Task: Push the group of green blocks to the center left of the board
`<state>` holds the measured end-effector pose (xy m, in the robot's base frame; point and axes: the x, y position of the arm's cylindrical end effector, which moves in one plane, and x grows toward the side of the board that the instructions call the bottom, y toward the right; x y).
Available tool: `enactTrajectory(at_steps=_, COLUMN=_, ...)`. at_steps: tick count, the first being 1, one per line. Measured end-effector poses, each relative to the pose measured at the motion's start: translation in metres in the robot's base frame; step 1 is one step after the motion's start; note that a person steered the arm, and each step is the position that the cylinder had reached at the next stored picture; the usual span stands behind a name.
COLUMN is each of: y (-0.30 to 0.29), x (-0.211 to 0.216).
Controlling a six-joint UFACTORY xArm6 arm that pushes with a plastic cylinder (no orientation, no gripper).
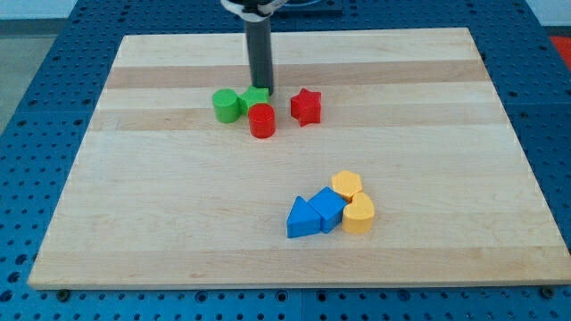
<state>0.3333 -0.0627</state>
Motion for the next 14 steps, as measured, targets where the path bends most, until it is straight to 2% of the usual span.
enactTrajectory(at_steps=1, y=-0.023, x=0.0)
enactTrajectory(at_steps=2, y=-0.021, x=-0.004)
enactTrajectory(at_steps=3, y=0.011, x=-0.01)
enactTrajectory(at_steps=4, y=0.034, x=0.01)
enactTrajectory(at_steps=5, y=0.033, x=0.028)
enactTrajectory(at_steps=11, y=-0.079, x=0.026)
enactTrajectory(at_steps=12, y=-0.084, x=0.026)
enactTrajectory(at_steps=14, y=-0.046, x=0.026)
